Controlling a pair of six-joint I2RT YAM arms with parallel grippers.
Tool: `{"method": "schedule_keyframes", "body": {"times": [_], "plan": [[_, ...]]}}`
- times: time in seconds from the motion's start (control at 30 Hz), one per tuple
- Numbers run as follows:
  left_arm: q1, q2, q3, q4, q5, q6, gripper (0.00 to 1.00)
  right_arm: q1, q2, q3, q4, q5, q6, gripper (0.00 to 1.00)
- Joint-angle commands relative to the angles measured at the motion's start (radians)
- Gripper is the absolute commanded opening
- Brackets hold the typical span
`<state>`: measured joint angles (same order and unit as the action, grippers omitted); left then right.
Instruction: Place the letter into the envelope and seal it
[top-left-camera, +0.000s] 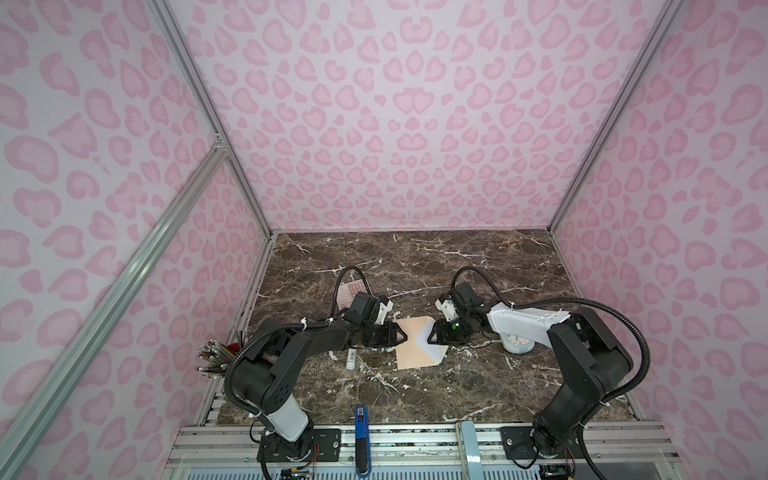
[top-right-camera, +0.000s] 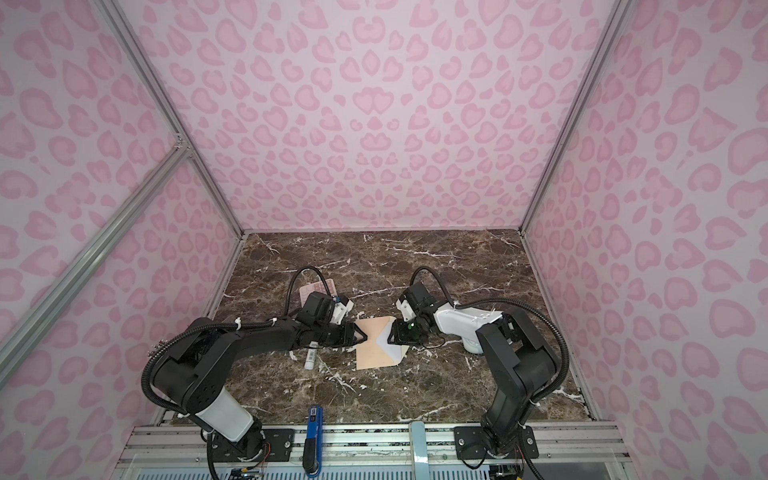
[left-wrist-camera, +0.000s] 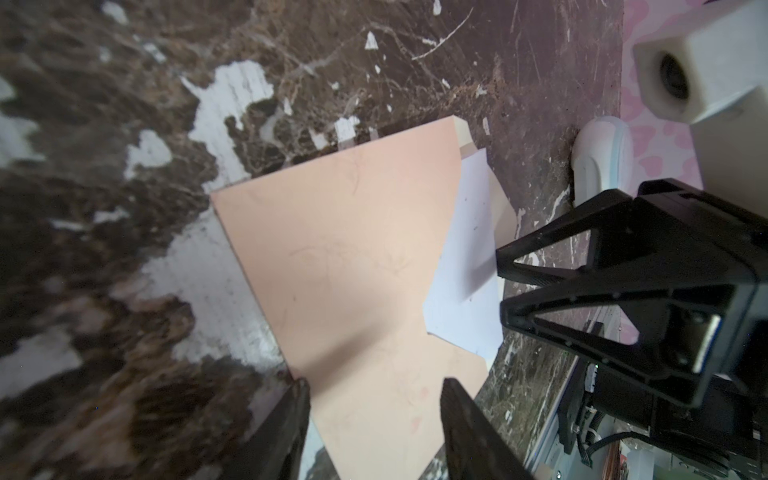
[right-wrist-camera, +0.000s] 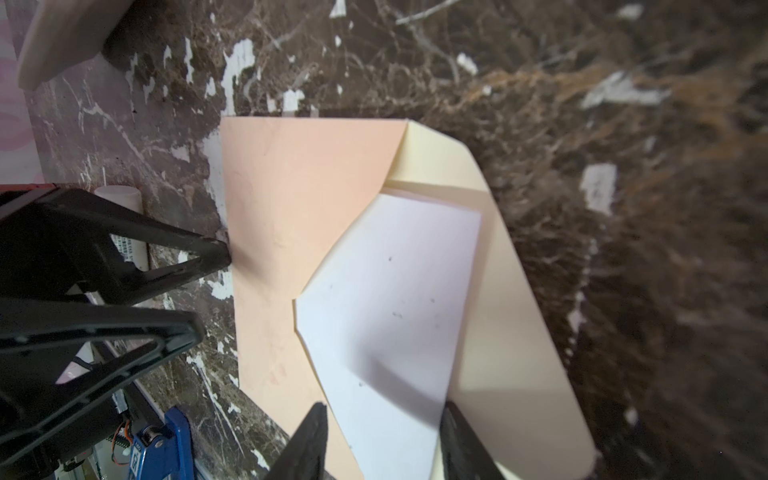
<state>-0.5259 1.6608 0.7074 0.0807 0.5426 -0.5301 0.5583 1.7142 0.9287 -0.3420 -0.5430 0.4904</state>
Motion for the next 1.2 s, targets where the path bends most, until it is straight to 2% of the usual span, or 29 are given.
{"method": "schedule_keyframes", "body": {"times": [0.0, 0.33, 1.17], "plan": [[-0.002, 0.008, 0.000, -0.062, -0.042, 0.007, 0.54, 0.007, 0.013, 0.015, -0.018, 0.015, 0.002, 0.47], [-0.006, 0.007, 0.010, -0.061, -0.038, 0.004, 0.54, 0.022, 0.033, 0.039, -0.019, 0.008, 0.018, 0.48], [-0.020, -0.017, -0.004, -0.059, -0.035, -0.011, 0.50, 0.051, 0.027, 0.002, 0.078, -0.064, 0.179, 0.48]]}}
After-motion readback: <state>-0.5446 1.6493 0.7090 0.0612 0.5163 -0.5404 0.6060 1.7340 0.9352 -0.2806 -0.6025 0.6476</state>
